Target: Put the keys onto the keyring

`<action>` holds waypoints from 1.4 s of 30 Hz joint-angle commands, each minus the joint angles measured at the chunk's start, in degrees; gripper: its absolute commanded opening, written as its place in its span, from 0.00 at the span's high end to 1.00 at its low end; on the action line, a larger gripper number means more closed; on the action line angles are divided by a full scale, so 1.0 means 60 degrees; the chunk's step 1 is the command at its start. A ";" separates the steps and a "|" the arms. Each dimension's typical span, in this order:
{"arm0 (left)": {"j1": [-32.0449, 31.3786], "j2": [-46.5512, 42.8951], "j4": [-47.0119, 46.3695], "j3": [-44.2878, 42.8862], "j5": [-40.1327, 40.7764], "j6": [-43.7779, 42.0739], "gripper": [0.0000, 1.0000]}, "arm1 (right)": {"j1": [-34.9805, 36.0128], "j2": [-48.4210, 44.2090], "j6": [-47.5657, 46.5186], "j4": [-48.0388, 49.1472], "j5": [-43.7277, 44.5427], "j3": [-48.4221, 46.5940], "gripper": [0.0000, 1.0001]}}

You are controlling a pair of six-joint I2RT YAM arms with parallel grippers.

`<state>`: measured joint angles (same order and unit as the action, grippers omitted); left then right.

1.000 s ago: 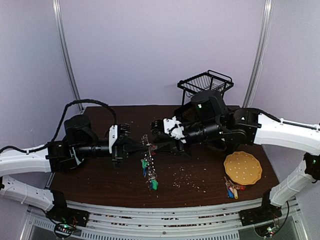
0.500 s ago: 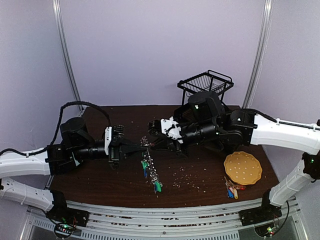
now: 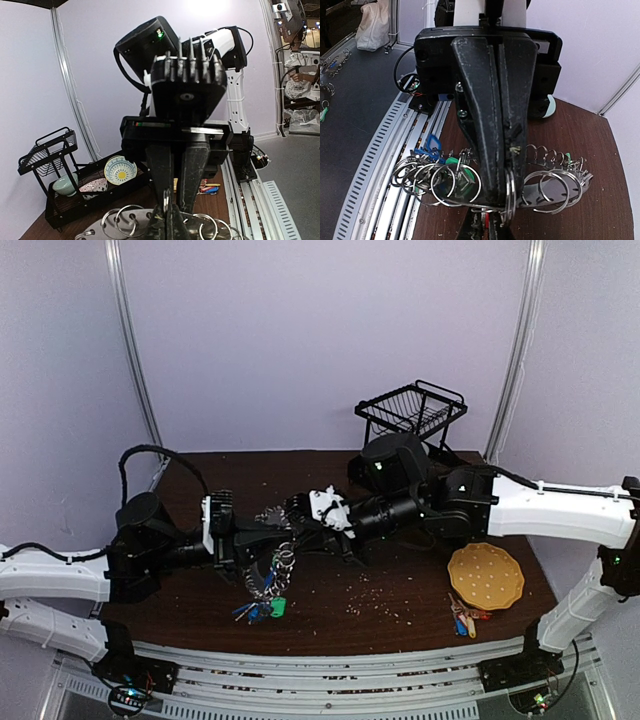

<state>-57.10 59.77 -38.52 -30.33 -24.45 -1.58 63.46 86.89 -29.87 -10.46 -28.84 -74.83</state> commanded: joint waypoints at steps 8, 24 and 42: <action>0.0010 -0.0397 -0.1292 -0.0113 0.0391 0.0114 1.00 | -0.0119 -0.1146 0.0399 -0.0173 0.0856 0.0543 0.67; 0.0102 0.0367 0.2966 -0.1411 0.3427 0.0324 1.00 | -0.0556 -0.1947 0.2326 0.1046 0.2914 0.1130 0.61; 0.1431 0.1946 0.9443 -0.3156 0.3322 -0.1450 1.00 | -0.0746 -0.2419 0.2954 0.0884 0.4481 0.2068 0.59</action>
<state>-48.97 65.58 17.58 -47.29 -0.38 -7.70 59.33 74.00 -13.26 -5.85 -3.86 -63.42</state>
